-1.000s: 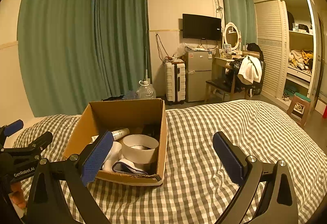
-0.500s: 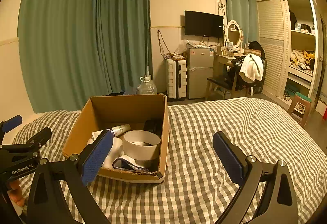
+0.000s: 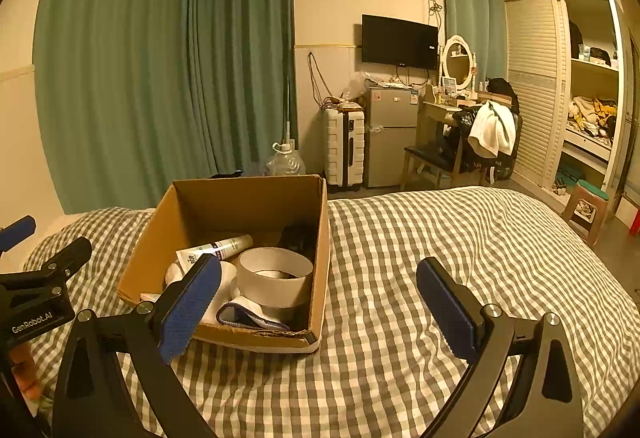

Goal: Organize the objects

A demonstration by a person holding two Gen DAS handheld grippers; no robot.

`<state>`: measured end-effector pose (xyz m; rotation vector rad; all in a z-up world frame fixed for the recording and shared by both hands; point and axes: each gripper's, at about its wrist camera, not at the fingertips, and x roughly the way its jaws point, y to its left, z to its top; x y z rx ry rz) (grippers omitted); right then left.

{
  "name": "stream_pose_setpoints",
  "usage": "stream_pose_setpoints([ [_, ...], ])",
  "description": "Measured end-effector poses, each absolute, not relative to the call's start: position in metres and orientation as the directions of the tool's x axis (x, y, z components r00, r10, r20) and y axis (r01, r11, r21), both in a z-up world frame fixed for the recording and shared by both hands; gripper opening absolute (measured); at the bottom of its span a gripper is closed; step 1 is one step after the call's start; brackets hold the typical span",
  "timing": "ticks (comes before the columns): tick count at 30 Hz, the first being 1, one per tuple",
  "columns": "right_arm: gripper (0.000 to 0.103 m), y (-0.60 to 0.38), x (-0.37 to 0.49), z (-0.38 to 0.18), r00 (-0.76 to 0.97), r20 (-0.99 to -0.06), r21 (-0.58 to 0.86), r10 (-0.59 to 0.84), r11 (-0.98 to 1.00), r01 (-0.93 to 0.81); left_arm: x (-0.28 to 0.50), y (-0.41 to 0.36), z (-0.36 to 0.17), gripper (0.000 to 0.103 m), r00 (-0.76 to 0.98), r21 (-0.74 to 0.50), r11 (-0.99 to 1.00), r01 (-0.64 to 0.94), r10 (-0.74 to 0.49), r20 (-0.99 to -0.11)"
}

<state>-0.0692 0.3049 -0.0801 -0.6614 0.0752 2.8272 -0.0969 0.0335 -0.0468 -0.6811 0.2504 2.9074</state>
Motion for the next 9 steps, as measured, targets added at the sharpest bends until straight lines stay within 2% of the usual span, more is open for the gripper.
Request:
stream_pose_setpoints([
  [9,0.099,0.3042,-0.0699,-0.081,-0.868,-0.446,-0.005,0.218,-0.971,-0.241,-0.0909,0.0359,-0.0446,0.103,-0.905,0.156,-0.972,-0.177,0.099,-0.414],
])
